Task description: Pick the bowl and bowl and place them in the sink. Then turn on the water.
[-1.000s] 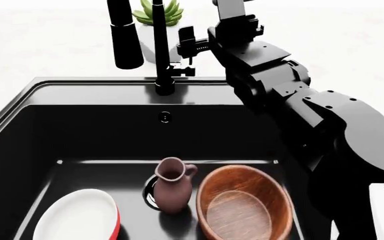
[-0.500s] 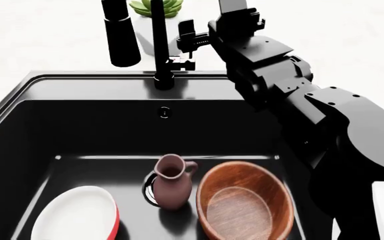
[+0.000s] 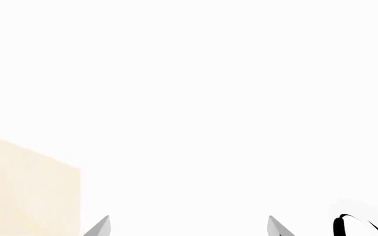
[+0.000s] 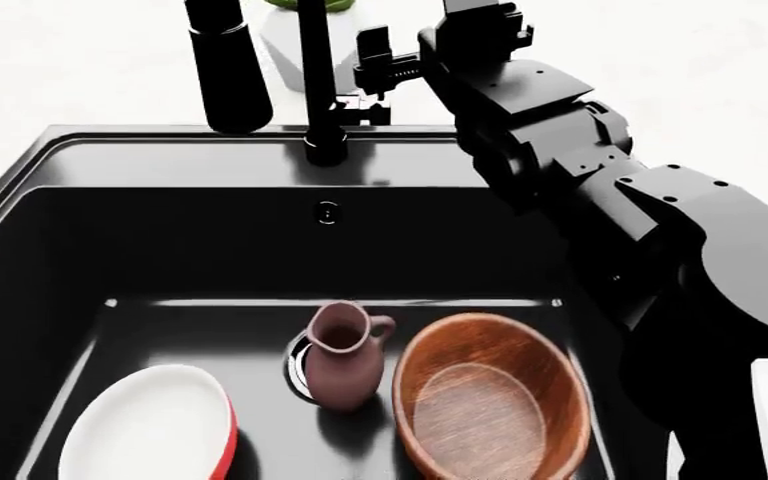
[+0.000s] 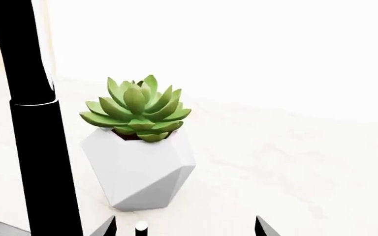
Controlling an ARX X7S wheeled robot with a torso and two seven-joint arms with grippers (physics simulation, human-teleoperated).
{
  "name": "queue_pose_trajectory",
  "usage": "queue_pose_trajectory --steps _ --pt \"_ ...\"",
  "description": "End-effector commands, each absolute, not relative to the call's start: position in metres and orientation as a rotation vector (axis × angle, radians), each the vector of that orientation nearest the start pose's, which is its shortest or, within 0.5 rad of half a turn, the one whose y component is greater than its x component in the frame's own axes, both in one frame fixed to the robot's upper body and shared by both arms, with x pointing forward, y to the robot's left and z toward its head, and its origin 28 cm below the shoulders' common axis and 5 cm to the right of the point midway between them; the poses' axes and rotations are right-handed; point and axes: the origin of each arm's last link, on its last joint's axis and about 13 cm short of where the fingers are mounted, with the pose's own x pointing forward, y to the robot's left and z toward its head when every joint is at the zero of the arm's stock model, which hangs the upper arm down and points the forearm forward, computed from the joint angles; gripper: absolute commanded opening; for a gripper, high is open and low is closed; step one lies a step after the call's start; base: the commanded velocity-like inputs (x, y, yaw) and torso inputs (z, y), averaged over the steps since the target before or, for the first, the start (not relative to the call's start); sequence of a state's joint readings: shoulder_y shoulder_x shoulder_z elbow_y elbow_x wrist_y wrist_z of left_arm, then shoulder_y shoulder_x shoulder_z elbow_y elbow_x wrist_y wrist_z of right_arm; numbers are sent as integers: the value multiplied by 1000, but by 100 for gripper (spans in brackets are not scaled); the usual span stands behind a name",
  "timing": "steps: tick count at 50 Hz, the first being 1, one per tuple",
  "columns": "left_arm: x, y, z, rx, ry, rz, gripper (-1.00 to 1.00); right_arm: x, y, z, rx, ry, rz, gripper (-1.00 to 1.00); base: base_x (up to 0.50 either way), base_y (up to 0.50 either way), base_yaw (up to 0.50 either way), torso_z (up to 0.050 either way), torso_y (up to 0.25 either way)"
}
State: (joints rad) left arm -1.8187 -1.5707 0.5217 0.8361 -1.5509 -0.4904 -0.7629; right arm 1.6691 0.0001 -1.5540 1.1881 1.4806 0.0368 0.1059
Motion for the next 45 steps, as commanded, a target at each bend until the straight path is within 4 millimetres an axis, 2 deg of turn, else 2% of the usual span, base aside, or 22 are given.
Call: queue_pose_trajectory --steps 1,16,26,34,35,36,37,38,42,44,45 --pt "86 303 402 347 -964 175 100 430 -33 302 -95 -79 295 100 0 0 0 11 -104" --pt "86 302 403 302 -971 161 100 430 -32 302 -94 -75 320 100 0 0 0 10 -85" --pt "86 301 401 341 -981 159 100 430 -34 306 -94 -88 314 100 0 0 0 0 0" --pt "86 301 402 347 -985 161 100 430 -33 305 -95 -88 317 100 0 0 0 6 -118" --pt "103 288 392 358 -838 -6 100 430 -33 305 -94 -88 318 100 0 0 0 10 -162" --pt "112 287 396 408 -932 -103 100 430 -33 305 -91 -88 319 100 0 0 0 6 -57" --pt "112 293 394 395 -949 -56 100 430 -33 304 -92 -89 321 100 0 0 0 4 -43" --pt "108 295 383 370 -856 -32 100 431 -33 304 -92 -88 322 100 0 0 0 0 0" --pt "101 309 373 321 -825 65 100 431 -34 308 -86 -99 332 100 0 0 0 0 0" --pt "78 315 386 313 -992 140 100 431 -36 309 -86 -101 330 100 0 0 0 0 0" --pt "79 315 386 316 -991 140 100 431 -36 309 -83 -103 330 100 0 0 0 0 0"
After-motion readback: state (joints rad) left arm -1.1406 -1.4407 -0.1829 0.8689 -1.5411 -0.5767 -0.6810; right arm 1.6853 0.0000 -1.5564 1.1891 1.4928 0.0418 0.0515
